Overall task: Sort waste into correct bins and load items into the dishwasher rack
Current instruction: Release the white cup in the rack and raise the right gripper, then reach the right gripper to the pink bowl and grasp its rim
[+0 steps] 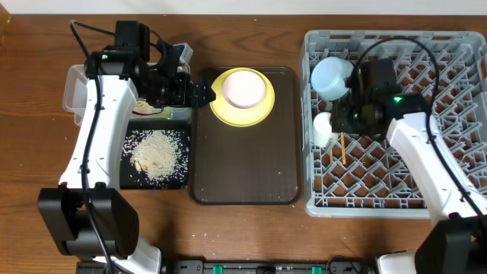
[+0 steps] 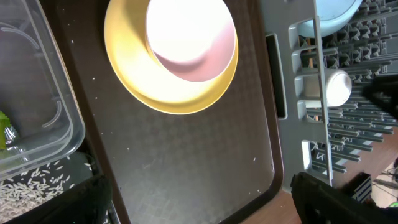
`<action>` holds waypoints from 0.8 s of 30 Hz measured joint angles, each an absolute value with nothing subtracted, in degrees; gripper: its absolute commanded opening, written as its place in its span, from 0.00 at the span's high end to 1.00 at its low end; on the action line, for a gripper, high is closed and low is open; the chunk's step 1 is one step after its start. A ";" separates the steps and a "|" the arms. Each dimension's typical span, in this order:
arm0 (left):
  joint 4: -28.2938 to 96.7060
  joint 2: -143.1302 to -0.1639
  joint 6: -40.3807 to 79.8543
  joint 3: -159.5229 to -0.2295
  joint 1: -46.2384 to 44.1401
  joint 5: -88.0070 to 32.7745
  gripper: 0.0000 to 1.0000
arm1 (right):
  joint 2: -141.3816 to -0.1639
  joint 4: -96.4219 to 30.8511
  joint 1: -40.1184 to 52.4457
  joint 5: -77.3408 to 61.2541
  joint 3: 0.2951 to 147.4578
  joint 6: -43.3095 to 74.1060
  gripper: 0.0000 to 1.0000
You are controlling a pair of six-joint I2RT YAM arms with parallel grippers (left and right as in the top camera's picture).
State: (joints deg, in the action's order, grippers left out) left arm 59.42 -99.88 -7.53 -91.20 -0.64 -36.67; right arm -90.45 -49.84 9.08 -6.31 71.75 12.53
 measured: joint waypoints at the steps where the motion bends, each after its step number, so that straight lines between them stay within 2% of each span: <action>1: 59.42 -99.88 -7.53 -91.20 -0.64 -36.64 0.05 | -90.35 -50.65 9.10 -6.90 73.25 12.45 0.44; 6: 59.42 -99.88 -7.51 -91.20 -0.64 -36.64 0.05 | -89.25 -52.27 12.53 -9.23 79.26 12.36 0.43; 17: 57.78 -99.88 -7.53 -91.20 -0.64 -36.10 0.05 | -88.99 -48.69 25.67 -10.59 79.66 11.64 0.40; 24: 57.67 -99.88 -4.78 -91.20 1.30 -24.43 0.05 | -89.80 -43.83 30.50 -10.55 79.68 11.31 0.41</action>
State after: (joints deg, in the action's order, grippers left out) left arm 57.67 -99.88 -4.78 -91.20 1.30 -24.43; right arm -89.80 -43.83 30.50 -10.55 79.68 11.31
